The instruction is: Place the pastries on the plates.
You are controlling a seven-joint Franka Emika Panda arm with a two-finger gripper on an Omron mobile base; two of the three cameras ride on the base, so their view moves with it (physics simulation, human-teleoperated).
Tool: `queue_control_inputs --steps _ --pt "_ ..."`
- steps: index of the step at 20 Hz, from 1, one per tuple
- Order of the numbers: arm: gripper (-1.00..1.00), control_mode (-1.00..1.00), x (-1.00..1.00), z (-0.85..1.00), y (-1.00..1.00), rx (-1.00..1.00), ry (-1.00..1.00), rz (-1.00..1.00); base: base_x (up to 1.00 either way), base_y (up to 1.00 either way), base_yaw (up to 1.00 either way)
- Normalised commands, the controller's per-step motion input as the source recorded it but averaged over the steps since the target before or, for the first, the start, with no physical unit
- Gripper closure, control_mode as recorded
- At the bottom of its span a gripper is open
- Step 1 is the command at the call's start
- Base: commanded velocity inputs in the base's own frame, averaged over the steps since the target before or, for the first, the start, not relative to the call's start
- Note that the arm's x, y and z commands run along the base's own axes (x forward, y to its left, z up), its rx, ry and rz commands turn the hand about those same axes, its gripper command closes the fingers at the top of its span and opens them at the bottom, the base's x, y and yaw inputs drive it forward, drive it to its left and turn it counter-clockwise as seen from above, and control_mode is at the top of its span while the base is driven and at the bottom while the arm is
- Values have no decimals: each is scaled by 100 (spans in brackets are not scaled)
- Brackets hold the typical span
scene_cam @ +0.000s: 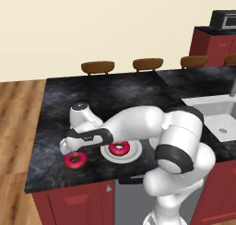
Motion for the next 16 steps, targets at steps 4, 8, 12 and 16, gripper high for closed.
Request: queue_control_inputs --steps 4,8,12,16 --pt "-100 -100 1 -34 0 -9 0 0 0 0 0" --pt "-100 -100 0 -37 -7 -5 0 0 0 0 0" --pt "-100 -100 3 -16 0 0 0 0 0 0 0" --pt "-100 -100 7 -14 0 0 0 0 0 0 0"
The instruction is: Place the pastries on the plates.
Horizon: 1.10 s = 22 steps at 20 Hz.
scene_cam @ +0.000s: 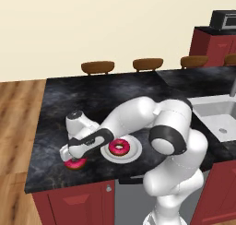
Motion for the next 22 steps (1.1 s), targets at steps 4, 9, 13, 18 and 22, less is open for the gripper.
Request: queue_control_inputs --steps 4,9,13,18,22 --pt "-100 -100 3 -29 -10 0 0 0 0 0 0" --pt "-100 -100 0 -14 -3 0 0 0 0 0 0" --pt "100 -100 0 0 0 0 0 0 0 0 0" --pt "100 -100 0 22 -1 1 0 0 0 0 0" --pt "100 -100 -3 91 -58 2 0 -3 0 0 0"
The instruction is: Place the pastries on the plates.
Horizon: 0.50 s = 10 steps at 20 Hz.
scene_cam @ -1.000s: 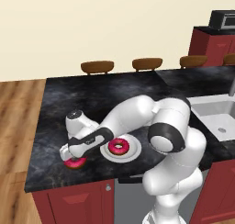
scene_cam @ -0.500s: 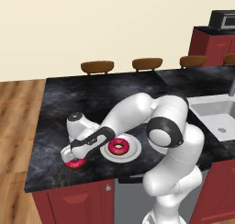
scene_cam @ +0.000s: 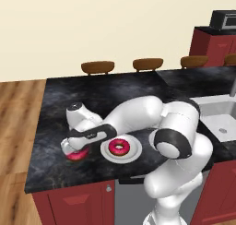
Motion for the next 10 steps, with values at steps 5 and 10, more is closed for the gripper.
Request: queue_control_inputs --steps 5,10 --pt "100 -100 -2 97 -100 0 0 -7 0 0 0" --pt "100 -100 0 61 -100 -1 0 -7 0 0 0"
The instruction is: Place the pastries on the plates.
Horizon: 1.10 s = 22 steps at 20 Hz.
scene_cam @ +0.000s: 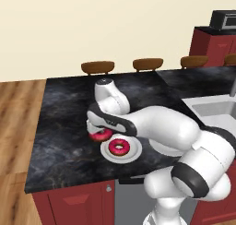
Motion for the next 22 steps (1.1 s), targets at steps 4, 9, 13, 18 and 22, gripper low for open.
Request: queue_control_inputs --steps 4,9,13,18,22 --pt "100 -100 0 0 -100 -5 0 -4 0 0 0" --pt "100 -100 0 0 -100 -4 0 -5 0 0 0" --pt "100 -100 0 0 -100 0 0 -4 0 0 0" --pt "100 -100 0 -2 -100 0 0 -6 0 0 0" --pt "100 -100 11 -27 -100 2 0 -7 0 0 0"
